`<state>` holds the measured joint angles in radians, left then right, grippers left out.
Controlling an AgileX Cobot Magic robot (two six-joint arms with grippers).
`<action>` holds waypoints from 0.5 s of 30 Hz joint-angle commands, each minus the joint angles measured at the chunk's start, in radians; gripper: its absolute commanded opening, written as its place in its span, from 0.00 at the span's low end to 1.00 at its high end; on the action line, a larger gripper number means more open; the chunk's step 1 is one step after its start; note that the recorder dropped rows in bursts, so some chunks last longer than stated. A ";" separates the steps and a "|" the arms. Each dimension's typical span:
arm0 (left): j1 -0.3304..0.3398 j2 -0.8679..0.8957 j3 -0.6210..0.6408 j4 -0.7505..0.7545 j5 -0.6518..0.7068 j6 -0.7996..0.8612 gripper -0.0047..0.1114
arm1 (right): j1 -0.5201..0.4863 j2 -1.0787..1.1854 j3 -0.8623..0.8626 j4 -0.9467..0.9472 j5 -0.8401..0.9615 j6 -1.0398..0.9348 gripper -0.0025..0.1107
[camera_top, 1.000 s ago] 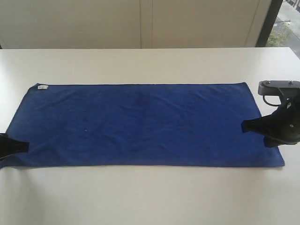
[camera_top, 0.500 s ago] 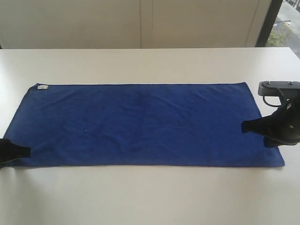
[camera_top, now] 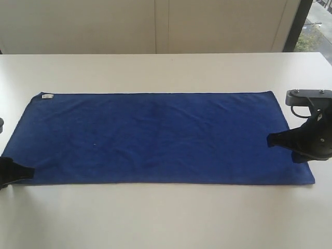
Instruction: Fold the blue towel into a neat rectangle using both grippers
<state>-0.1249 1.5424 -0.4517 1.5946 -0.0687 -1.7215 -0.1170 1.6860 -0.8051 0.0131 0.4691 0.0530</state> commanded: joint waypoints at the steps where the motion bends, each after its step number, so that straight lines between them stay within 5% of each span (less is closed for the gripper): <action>1: 0.000 0.019 0.032 0.006 0.039 0.005 0.39 | -0.002 -0.008 0.003 -0.002 -0.004 0.004 0.02; 8: 0.000 0.017 0.032 0.006 -0.018 -0.002 0.39 | -0.002 -0.008 0.003 -0.002 -0.008 0.004 0.02; 15: 0.000 -0.013 0.032 0.006 0.013 -0.030 0.52 | -0.002 -0.008 0.003 -0.002 -0.009 0.004 0.02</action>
<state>-0.1249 1.5338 -0.4422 1.5964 -0.0585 -1.7446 -0.1170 1.6860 -0.8051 0.0131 0.4668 0.0530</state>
